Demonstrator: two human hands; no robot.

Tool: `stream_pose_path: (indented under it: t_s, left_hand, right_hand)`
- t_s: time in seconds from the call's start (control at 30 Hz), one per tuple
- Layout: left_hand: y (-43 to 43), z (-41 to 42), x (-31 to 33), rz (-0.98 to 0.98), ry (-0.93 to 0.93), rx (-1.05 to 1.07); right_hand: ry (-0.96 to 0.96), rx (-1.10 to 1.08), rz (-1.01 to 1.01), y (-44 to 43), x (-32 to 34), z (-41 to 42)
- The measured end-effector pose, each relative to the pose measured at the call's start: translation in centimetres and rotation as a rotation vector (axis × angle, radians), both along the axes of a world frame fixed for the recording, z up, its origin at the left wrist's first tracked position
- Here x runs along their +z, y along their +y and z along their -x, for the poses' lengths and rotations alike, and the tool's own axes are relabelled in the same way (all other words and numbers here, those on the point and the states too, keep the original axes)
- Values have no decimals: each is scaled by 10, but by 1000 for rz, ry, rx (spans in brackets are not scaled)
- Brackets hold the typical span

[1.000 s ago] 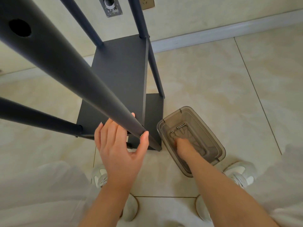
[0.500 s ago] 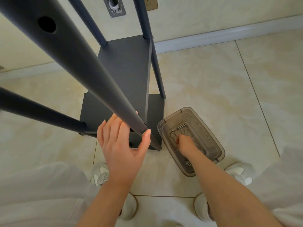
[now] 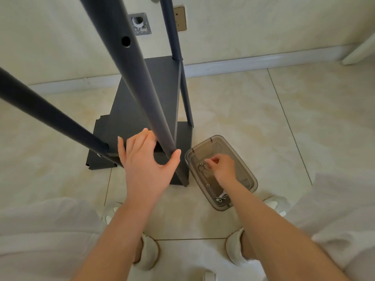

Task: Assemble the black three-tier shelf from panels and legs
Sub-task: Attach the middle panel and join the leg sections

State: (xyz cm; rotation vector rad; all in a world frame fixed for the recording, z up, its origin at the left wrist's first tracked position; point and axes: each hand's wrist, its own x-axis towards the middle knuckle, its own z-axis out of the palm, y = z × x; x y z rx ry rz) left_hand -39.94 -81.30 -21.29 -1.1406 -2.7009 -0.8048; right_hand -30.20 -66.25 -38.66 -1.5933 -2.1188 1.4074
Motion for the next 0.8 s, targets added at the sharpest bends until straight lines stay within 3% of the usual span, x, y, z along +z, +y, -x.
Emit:
stream_pose_path:
  t_s: [0.1,0.37,0.5,0.63,0.8]
  left_hand:
    - [2,2,5,54,36,-33]
    - [2,15,13,75,6,-113]
    - [2,22,14,12,-74,-192]
    - [3,29,15,22,-122,-262]
    - [-2,31,21,-21,-192,-162]
  right_hand:
    - [119,-157,-24,-4,35,6]
    - [480,-400,188,-32,120,23]
    - [532,-269,179,-50,140,38]
    - [405,39,228,-63,129,48]
    - [431,135,245,-68,127,53]
